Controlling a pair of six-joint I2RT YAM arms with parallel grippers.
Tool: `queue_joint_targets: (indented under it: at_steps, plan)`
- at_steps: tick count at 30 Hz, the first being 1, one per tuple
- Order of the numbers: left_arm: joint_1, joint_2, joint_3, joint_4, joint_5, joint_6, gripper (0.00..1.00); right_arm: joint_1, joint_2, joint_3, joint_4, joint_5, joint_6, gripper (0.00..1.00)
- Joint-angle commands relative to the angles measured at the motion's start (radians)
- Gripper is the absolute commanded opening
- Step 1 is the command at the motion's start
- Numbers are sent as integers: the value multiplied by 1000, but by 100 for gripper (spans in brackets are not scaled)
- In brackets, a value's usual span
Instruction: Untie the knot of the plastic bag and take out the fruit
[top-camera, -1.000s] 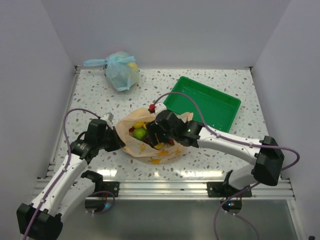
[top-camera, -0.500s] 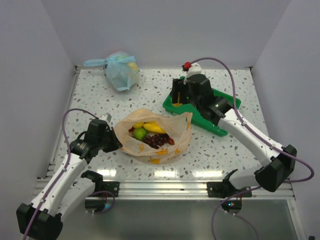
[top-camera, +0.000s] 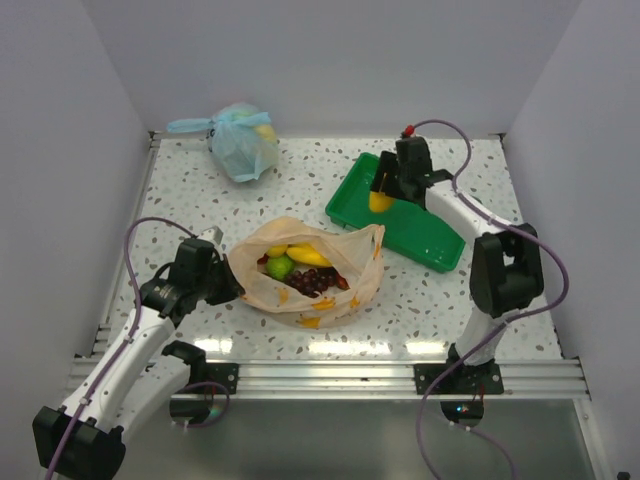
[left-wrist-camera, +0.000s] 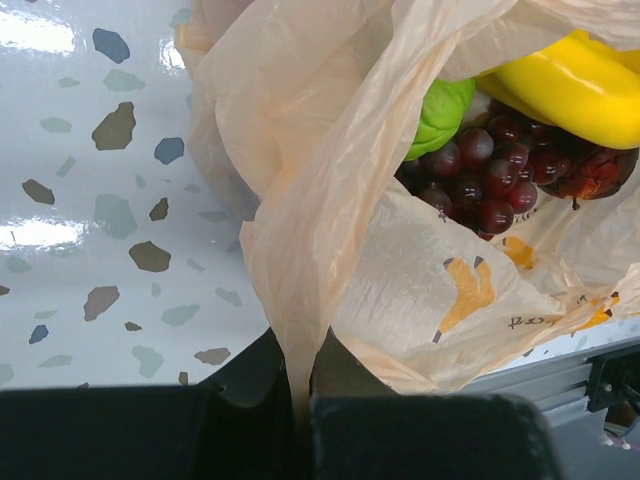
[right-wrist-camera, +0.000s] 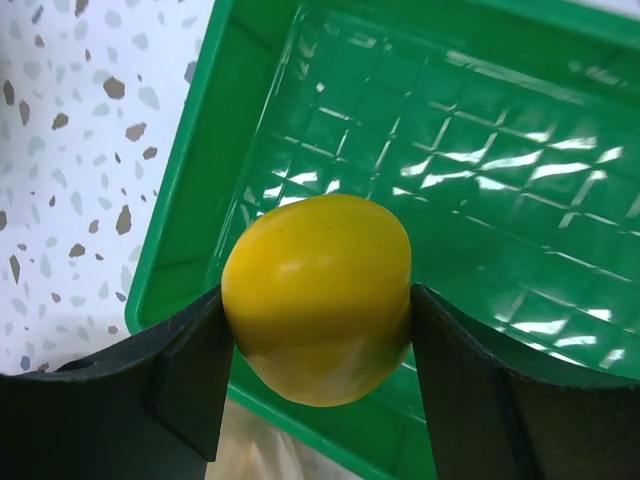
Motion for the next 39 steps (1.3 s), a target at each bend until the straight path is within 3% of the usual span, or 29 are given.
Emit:
queue_joint_targets:
  at_steps: [1, 4, 7, 8, 11, 14, 20, 24, 27, 33, 39]
  plan:
    - [5, -3, 34, 14, 16, -11, 0, 11, 73, 35, 136, -124, 128, 30]
    - [5, -2, 32, 15, 20, -14, 0, 14, 153, 62, 174, -174, 189, 36]
    - [5, -9, 31, 15, 19, -17, 0, 13, 219, 93, 186, -200, 222, 53]
    - [3, -9, 29, 15, 19, -18, 0, 14, 231, 101, 177, -205, 223, 67]
    - [5, -9, 29, 14, 20, -17, 0, 14, 242, 108, 174, -210, 220, 90]
    - [5, -11, 29, 12, 20, -20, 0, 13, 207, 108, 145, -199, 191, 99]
    - [5, -5, 31, 15, 22, -15, 0, 14, 54, 111, 58, -187, 52, 99]
    - [5, 3, 31, 10, 22, -12, 0, 31, -60, 110, 7, -257, -130, 99]
    - [5, 6, 24, 17, 20, -12, 0, 106, -129, 128, -77, -260, -296, 98]
    - [5, 34, 31, 26, 20, -15, 0, 388, -190, 131, -245, -153, -612, 93]
    - [5, 58, 60, 21, 22, -17, 0, 609, -158, 108, -286, -64, -732, 83]
